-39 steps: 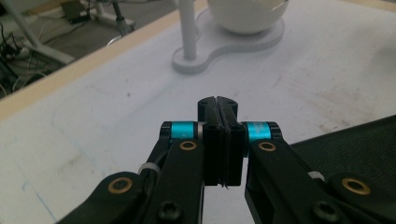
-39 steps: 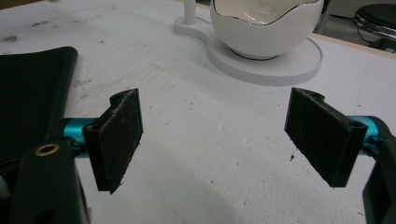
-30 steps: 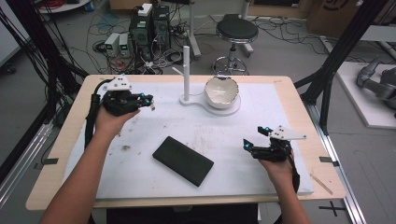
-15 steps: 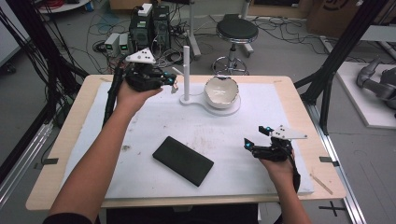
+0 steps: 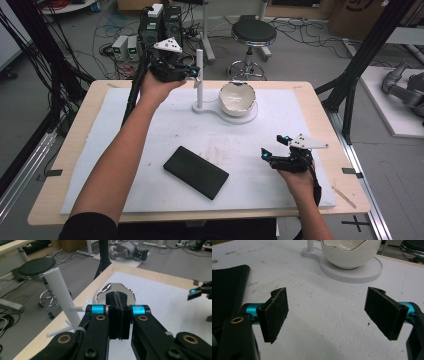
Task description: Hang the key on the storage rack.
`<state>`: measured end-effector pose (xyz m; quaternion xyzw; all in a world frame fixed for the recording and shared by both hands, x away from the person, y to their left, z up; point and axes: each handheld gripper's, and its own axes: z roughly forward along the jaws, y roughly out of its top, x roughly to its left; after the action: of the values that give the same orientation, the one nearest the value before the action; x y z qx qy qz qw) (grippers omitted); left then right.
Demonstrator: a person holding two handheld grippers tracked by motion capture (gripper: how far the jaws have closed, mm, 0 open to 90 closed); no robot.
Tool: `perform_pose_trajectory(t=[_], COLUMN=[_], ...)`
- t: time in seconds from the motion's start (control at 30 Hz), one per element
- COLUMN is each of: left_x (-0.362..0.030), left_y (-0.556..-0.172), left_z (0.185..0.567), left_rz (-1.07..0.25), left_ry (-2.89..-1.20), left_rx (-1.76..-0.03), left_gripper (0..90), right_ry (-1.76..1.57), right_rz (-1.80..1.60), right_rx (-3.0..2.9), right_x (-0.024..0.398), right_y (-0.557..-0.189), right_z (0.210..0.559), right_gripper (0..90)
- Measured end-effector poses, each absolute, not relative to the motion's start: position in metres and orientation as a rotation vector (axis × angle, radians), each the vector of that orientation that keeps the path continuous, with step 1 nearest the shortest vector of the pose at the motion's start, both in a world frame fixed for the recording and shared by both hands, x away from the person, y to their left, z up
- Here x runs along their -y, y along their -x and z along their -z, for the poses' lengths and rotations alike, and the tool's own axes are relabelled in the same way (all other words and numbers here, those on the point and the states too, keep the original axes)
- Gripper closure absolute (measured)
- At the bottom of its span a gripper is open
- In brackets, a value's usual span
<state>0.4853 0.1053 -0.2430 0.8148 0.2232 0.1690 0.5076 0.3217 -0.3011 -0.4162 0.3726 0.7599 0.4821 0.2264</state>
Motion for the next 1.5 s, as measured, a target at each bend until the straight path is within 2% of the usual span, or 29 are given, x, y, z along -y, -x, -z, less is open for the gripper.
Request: perform_pose_trajectory(t=[0.43,0.73,1.5], left_x=[-0.107,-0.105,-0.109], left_y=[-0.511,-0.515,-0.524], left_z=[0.254,0.254,0.26], left_rz=[-0.396,-0.416,-0.385], left_ry=[-1.939,-1.976,-1.941], left_rx=[-0.629,-0.626,-0.673], left_gripper=[88.9,88.9,88.2], right_ry=[-1.019,-1.018,-1.012], right_rz=[-1.343,-1.345,-1.354], right_rx=[-2.108,-2.111,-2.118], right_x=[0.3,0.3,0.299], right_y=[-0.32,-0.32,-0.319], right_z=[0.421,0.421,0.421], right_gripper=[19.6,19.6,19.6])
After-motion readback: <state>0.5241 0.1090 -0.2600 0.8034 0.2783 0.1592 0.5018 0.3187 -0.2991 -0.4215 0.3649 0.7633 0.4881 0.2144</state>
